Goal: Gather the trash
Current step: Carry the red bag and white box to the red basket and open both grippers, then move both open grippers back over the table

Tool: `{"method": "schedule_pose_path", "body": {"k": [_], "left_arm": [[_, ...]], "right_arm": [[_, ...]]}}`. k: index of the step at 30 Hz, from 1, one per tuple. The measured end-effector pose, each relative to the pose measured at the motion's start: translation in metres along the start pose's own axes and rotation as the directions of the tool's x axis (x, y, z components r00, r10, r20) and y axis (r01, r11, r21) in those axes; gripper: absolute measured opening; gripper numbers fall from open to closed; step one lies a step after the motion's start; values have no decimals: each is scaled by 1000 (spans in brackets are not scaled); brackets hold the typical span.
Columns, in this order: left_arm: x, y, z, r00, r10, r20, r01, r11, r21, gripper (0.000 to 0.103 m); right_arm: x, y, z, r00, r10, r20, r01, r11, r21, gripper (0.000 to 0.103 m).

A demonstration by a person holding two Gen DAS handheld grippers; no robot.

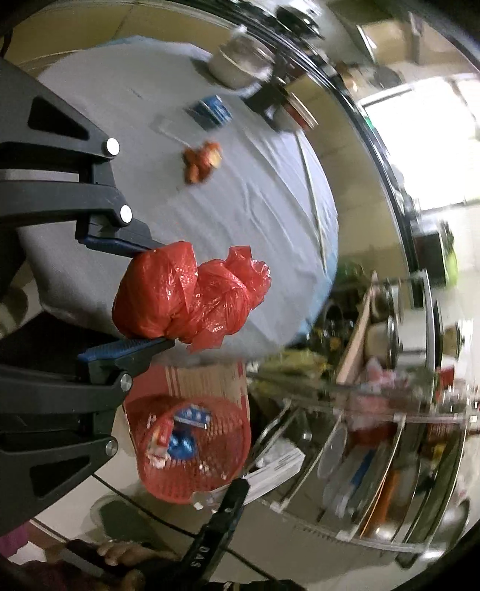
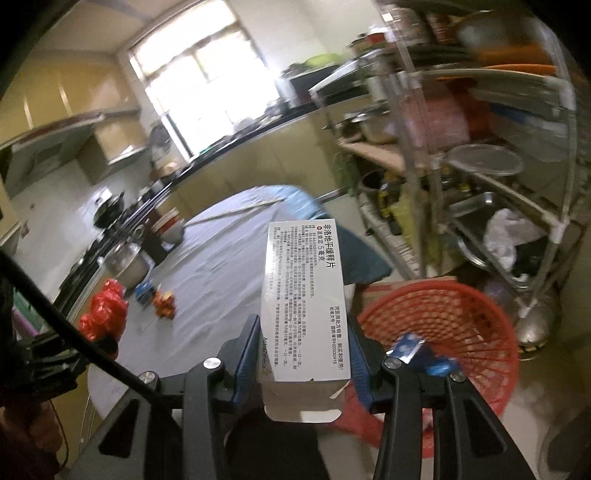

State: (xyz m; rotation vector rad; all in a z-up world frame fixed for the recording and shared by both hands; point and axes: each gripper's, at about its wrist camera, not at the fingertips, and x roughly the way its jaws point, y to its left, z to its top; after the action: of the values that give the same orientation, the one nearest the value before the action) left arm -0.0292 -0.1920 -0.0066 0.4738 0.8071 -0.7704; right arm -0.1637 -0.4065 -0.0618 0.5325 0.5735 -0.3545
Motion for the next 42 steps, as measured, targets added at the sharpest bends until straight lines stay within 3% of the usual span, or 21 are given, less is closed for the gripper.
{"method": "schedule_pose_path", "body": {"k": [5,12,18,26,28,30,31,33,36,42], "left_arm": [[14,-29,20,995,-96,-8,96,994,50,42],[39,-69,42,975,-218,-50,221,972,85,42],[62,-107,53,955,-280,-99,290,950,116,42],[87,-153,55,933,-315,-175,345,922,178,42],[91,-162,57,931,-317,-180,350,915,199,45],[93,-170,59,929,-320,-183,356,909,216,52],[92,-171,60,932,-316,-180,351,910,221,60],[88,-169,61,937,-310,-160,341,912,229,62],[83,-156,61,941,-310,-137,334,915,224,62],[71,-106,51,964,-241,-116,257,956,145,63]], "right_arm": [[-25,-37,13,996,-53,69,48,996,80,47],[-51,-86,20,989,-87,117,60,975,215,47],[-44,-116,11,995,-64,78,36,947,320,47],[-19,-134,-11,998,-63,-16,64,915,398,48],[-14,-139,-16,998,-58,-27,64,903,424,49],[-10,-147,-20,998,-52,-33,61,877,476,59],[-8,-149,-20,998,-50,-35,61,869,491,62],[-7,-153,-21,997,-65,-34,73,858,509,63],[-11,-150,-19,997,-76,-13,73,874,481,63],[-18,-128,-8,996,-84,33,64,913,404,63]]}}
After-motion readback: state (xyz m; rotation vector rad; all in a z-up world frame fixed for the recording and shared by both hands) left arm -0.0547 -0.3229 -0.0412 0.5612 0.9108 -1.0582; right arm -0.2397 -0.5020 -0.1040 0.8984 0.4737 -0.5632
